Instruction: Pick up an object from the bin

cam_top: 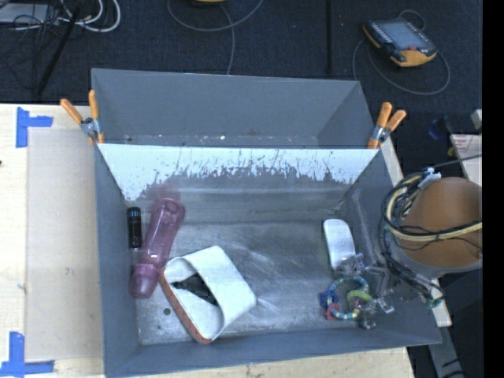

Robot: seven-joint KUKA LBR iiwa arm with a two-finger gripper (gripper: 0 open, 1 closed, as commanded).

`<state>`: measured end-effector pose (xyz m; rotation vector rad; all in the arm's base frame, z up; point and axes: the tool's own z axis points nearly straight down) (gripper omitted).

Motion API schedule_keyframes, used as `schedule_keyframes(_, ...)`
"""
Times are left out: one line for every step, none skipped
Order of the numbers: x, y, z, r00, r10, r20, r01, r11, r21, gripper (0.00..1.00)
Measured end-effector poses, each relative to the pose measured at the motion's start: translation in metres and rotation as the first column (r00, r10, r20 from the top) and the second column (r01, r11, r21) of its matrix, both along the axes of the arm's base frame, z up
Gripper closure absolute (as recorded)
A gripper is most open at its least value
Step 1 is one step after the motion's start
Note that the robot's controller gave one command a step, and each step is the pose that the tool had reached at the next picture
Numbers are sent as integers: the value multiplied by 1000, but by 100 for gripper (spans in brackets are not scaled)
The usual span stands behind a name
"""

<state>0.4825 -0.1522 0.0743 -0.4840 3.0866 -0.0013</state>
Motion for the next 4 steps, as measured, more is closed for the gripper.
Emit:
schedule_keyframes(0,0,3,1000,1,-5,-1,1000,1,100)
schedule_keyframes(-2,2,15,1000,2,-16,-2,1000,3,100)
schedule_keyframes(-3,1,29,1000,2,-20,-2,1000,1,100)
schedule_keyframes(-2,1,41,1000,1,-18,-1,1000,-1,100)
